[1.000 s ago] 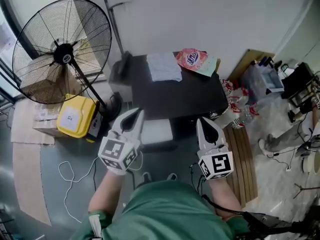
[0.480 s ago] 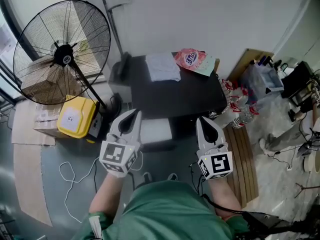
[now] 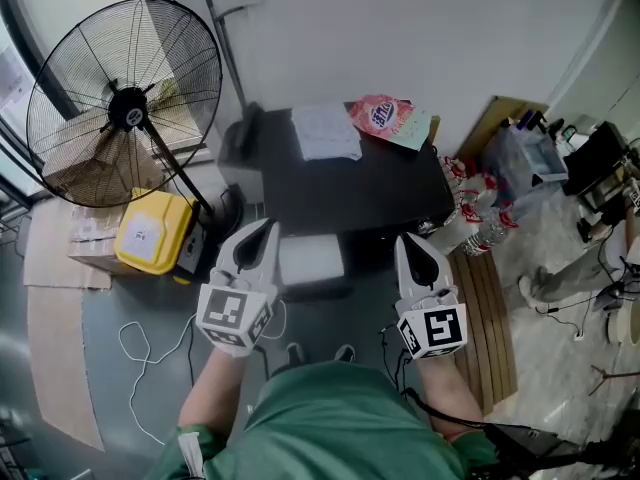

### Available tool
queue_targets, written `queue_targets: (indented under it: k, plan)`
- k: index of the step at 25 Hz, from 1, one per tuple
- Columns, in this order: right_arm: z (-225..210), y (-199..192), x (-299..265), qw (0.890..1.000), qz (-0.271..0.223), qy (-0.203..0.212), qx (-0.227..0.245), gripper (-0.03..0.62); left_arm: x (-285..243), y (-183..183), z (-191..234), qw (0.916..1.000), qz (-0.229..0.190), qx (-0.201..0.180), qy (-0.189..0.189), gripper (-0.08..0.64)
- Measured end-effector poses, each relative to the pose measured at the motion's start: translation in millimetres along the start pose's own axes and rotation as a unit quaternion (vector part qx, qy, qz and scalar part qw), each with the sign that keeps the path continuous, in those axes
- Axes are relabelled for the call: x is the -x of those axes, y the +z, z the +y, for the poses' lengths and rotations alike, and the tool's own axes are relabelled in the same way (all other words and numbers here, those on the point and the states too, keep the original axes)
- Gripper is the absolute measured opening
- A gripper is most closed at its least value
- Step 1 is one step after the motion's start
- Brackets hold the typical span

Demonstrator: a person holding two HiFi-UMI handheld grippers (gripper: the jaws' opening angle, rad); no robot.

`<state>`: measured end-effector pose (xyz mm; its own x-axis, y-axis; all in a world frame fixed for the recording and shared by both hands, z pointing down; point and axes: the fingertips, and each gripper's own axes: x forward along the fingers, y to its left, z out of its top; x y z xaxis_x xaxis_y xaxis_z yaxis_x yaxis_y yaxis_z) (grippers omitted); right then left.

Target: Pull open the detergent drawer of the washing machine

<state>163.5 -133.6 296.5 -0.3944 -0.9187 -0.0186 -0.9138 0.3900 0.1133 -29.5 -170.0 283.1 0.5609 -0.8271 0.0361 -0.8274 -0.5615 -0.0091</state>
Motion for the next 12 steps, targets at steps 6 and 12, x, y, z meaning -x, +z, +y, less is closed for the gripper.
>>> queue_targets:
  k: [6,12]
  plan:
    - [1.1,-2.2,-1.3,1.000,0.000,0.001,-0.002,0.002,-1.9,-3.8,4.2,0.9996,-0.001,0.029,-0.004,-0.003]
    - [3.5,-1.9,-5.3,1.000,0.004,0.002,-0.003,0.002,-2.0,-5.2,9.4,0.9996,0.001,0.030,-0.002,-0.003]
